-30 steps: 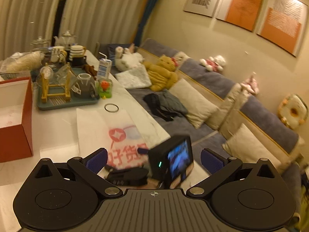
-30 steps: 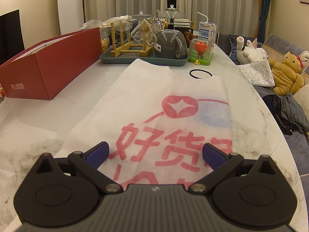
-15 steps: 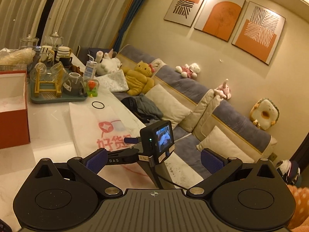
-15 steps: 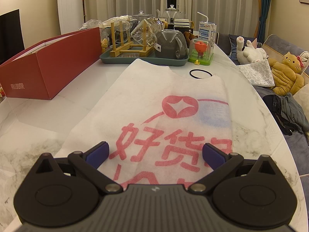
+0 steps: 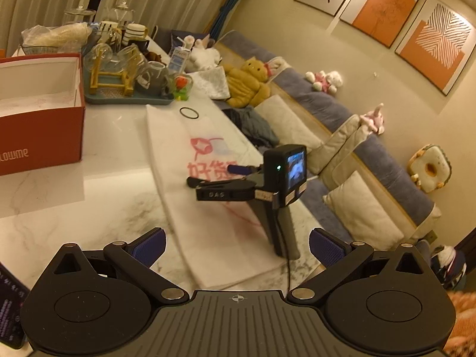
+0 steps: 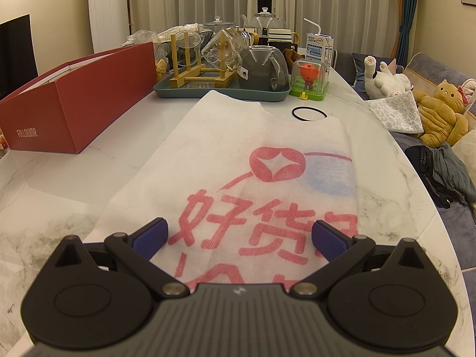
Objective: Fold shopping bag
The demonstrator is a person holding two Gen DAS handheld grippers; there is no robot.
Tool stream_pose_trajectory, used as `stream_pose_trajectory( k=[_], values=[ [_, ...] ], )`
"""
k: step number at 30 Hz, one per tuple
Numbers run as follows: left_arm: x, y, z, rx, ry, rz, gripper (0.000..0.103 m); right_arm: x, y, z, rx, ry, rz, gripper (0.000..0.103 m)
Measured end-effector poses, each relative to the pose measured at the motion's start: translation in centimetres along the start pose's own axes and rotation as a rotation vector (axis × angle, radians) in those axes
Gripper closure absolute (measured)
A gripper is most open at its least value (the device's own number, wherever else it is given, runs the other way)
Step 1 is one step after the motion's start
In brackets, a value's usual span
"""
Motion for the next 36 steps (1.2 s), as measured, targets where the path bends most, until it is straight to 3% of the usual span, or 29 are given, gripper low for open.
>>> stream_pose_trajectory(
  k=[14,19,31,36],
  values=[
    [0.9,0.0,2.6,0.07,0.023,-0.107,0.0,0.0,0.0,0.0,-0.001,0.0,0.0,0.0],
    [-0.5,-0.6,3.1,0.021,0.025,-0.09,0.0,0.0,0.0,0.0,-0.001,0.0,0.0,0.0],
    [-3.2,-2.2,0.8,-0.166,0.037,0.039,0.0,0.0,0.0,0.0,0.0,0.0,0.0,0.0],
    [-5.1,-2.6,-0.1,-0.119,0.084,0.059,0.0,0.0,0.0,0.0,0.0,0.0,0.0,0.0]
  ],
)
Point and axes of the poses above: each gripper's, at about its wrist camera, not at the fingertips, and x roughly the way its jaws point, z to its right, y to its top, the point moved 6 cm from there along x, roughly the way its jaws point, and after that the axes turned 4 degrees about -y, right-handed, at the moved point
